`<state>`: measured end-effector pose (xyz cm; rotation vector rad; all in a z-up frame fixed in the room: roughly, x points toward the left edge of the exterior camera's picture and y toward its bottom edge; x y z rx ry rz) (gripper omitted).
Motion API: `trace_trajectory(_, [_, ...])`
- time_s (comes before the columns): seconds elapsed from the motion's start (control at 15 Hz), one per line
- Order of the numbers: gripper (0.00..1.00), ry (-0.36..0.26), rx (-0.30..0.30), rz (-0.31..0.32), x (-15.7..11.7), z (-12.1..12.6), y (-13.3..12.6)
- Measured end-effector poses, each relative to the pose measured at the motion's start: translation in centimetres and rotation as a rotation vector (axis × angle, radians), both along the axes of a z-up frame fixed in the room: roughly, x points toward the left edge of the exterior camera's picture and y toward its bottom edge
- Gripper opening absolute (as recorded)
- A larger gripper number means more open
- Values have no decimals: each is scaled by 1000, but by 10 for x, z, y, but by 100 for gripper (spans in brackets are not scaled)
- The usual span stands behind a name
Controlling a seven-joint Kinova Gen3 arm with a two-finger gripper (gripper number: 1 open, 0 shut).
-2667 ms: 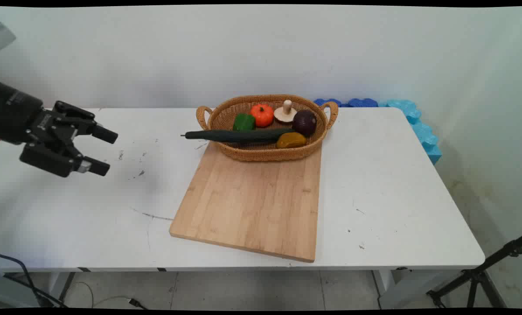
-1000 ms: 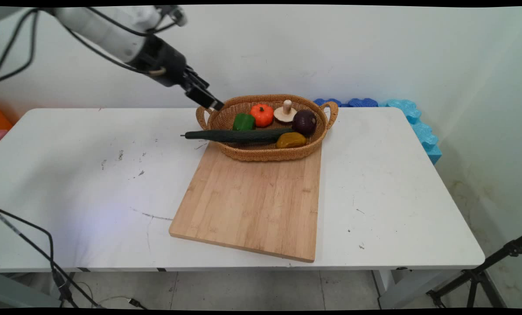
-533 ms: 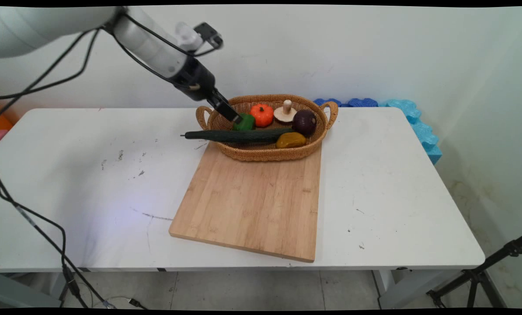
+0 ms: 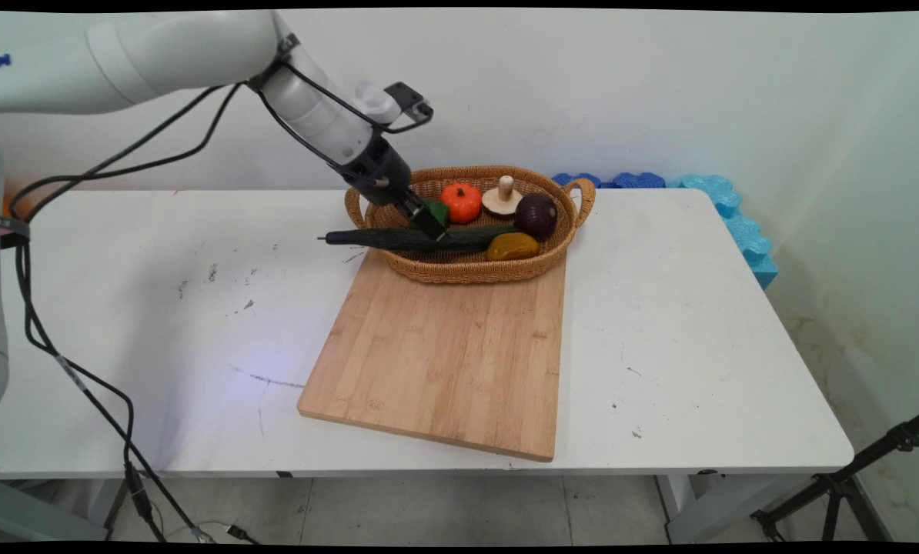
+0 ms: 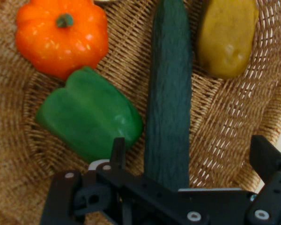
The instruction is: Pick up the cucumber from the vegetable basket
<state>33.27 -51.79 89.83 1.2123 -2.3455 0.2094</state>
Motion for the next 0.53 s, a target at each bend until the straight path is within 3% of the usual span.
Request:
trace_trajectory(0.33, [100, -11, 25, -2, -10, -14, -9])
trace_trajectory(0.4, [0, -13, 26, -2, -10, -15, -10])
trace_trajectory(0.53, [0, -19, 30, -1, -12, -18, -12])
